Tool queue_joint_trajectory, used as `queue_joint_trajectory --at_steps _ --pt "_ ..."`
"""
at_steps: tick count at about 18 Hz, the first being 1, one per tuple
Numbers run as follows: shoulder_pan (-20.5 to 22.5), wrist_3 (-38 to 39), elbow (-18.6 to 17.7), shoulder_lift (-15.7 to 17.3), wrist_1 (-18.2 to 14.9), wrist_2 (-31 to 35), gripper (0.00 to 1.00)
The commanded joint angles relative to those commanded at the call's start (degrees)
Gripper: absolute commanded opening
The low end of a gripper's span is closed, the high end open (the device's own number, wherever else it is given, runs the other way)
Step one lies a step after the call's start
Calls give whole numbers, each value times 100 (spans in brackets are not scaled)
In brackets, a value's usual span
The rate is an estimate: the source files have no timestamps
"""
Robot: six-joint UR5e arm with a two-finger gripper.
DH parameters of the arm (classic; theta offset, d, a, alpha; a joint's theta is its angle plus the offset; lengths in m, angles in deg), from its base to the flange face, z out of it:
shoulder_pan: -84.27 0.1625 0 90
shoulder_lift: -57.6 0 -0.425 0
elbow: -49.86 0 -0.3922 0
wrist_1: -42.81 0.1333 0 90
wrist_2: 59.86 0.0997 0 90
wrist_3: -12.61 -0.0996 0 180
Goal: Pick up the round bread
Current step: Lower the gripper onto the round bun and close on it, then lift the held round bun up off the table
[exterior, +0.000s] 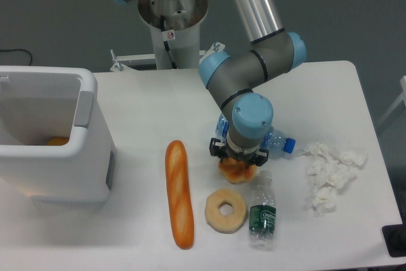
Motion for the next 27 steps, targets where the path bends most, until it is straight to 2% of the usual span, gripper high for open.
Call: queue_joint_trajectory --at_steps 3,7,12,15,19,21,23,25,27 --pt "0 123 0 9 0 0 10" --pt "0 220 26 18 -9 -26 0" --pt "17 211 175 97 -44 -44 0" --pt "61 203 412 298 -131 -35 0" --pt "237 28 772 571 -535 -9 0" --pt "342 -410 931 676 -764 -17 0" --pt "492 -772 984 756 -817 -26 0" --pt "615 -808 1054 791 -826 -79 0" --pt "711 -817 1194 791 -1001 -167 0"
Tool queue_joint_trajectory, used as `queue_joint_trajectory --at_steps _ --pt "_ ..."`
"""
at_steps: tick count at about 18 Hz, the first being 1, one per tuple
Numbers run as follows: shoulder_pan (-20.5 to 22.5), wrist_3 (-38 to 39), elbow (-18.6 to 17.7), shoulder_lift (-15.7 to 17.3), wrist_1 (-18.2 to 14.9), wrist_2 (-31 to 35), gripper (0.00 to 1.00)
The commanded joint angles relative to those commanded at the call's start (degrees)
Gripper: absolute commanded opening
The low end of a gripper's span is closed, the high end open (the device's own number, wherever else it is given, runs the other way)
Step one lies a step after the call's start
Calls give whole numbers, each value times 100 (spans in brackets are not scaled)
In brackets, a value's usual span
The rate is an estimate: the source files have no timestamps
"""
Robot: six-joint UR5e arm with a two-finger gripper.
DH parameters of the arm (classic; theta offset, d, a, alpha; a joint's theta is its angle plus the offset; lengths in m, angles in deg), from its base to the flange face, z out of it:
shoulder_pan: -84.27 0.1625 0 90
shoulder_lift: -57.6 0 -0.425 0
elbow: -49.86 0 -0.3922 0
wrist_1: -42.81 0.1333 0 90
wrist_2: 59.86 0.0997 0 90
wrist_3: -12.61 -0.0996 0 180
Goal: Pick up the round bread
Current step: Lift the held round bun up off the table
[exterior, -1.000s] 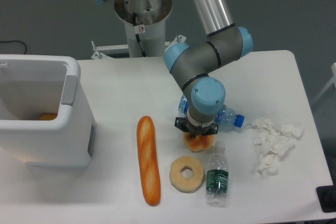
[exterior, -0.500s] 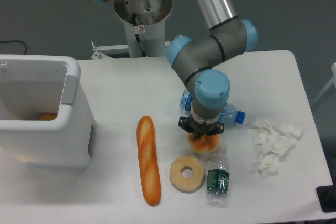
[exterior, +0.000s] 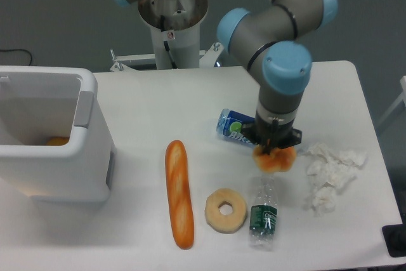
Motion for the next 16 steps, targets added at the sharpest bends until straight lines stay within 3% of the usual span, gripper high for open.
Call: queue_joint_trajectory --at_steps 5,8,16 --pt "211 -509 527 -61 -633 -71 0" --pt "220 -860 756 -114 -835 -36 0" --pt "370 -1485 810 61 -1144 79 0"
